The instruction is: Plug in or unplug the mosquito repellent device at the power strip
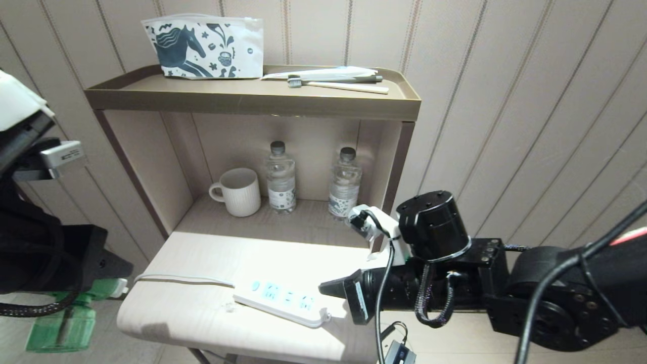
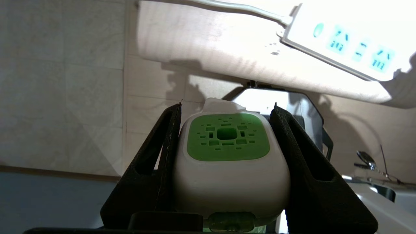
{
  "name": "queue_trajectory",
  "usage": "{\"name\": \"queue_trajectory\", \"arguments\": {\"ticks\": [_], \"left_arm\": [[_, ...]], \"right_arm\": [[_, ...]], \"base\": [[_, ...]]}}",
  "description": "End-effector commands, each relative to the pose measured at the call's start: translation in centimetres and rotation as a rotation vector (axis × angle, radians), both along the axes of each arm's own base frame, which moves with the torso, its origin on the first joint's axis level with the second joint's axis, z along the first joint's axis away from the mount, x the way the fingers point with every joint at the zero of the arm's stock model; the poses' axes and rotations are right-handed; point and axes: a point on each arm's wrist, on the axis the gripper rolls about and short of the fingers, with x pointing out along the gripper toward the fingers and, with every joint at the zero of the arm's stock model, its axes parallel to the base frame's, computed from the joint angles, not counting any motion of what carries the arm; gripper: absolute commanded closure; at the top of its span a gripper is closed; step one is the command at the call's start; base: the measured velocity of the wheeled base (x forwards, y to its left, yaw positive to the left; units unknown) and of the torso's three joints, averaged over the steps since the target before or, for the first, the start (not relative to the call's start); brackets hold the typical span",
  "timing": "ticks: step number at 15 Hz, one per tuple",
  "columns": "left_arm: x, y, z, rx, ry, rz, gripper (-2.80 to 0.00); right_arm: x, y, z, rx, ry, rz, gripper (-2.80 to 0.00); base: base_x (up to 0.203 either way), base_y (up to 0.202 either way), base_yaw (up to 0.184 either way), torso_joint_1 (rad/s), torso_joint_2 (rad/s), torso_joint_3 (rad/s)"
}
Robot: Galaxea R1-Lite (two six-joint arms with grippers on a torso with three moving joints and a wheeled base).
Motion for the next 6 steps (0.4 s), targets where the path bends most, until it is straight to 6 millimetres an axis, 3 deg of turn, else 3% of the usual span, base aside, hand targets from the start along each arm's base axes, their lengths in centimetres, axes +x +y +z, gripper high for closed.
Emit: {"name": "queue_trajectory", "arguments": {"ticks": [1,3,6], "left_arm": [[-2.0,1.8,0.4,-0.026,-0.041,0.030,0.00],[-3.9,3.0,0.3,-0.055,-0.089,0.031,0.00],[-4.7,3.6,-0.7,-0.074,-0.119,0.033,0.00]], "right_arm": [[-1.6,-1.6,3.5,0.071,-0.084,-0.009,0.00],[-3.6,-3.6,6.6,0.094,-0.180,-0.055,0.00],[-7.9,-7.9,10.6,0.081,-0.319,-0.180,0.00]], "base": [[0.000,0.000,0.000,0.000,0.00,0.000],[0.000,0.000,0.000,0.000,0.00,0.000],[0.000,0.000,0.000,0.000,0.00,0.000]]}}
